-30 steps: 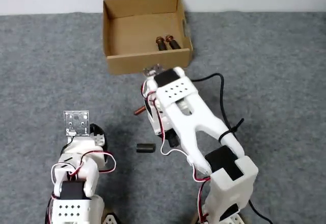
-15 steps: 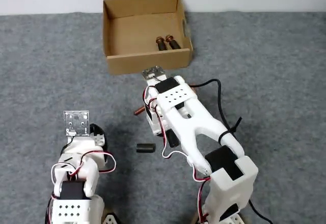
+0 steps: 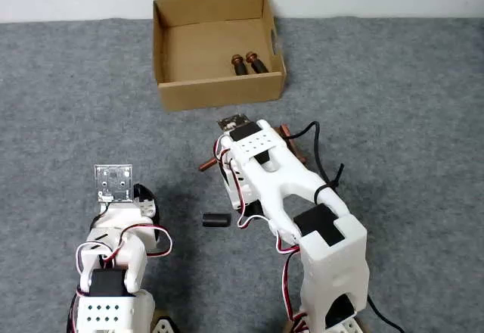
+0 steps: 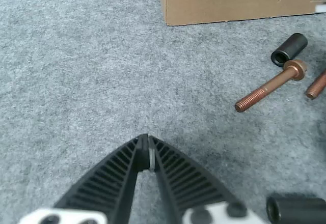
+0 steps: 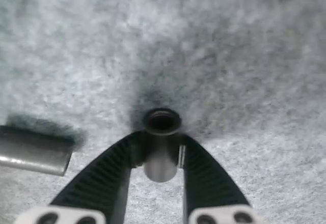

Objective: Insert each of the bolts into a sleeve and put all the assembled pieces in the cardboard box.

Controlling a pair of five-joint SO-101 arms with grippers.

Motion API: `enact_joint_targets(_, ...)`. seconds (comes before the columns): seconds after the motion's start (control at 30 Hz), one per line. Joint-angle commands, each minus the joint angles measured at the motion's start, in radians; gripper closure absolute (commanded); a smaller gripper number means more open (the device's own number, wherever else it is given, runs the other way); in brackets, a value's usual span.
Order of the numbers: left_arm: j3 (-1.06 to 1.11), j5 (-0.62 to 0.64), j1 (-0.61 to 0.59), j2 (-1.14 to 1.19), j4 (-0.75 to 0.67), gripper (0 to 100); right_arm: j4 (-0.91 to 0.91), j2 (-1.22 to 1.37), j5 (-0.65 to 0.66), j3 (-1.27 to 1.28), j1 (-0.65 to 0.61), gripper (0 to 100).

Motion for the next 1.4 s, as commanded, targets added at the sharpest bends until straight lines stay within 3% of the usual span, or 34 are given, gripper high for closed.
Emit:
enact_joint_targets(0.0,-0.004,-0.003,-0.009,-0.005,0.003,99,0.002,-0.059,-0.014,-0.009,-0.013,99.1)
enact_joint_targets(0.27,-0.004,-0.003,-0.009,-0.006,0.003,99,0.150,-0.407,-0.018,-0.003,-0.010,99.1)
enact_joint_targets(0.53,-0.004,-0.011,-0.003,-0.008,0.002,99,0.289,-0.765,-0.118,-0.002,0.024,99.1)
enact_joint_targets(0.73,-0.016,-0.130,0.009,-0.003,-0.032,99,0.283,-0.981,-0.126,0.132,0.189,99.1)
enact_joint_targets(0.87,-0.134,-0.133,0.087,-0.002,0.123,99,0.234,-1.145,-0.120,0.290,0.308,99.1)
enact_joint_targets(1.0,-0.263,-0.184,0.138,0.005,0.186,99,0.174,-1.343,-0.120,0.477,0.366,99.1)
enact_joint_targets(1.13,-0.397,-0.235,0.184,0.135,0.236,99,0.113,-1.546,-0.120,0.632,0.390,99.1)
enact_joint_targets(1.37,-0.688,-0.259,0.298,0.595,0.236,99,0.067,-1.805,-0.126,0.810,0.392,99.1)
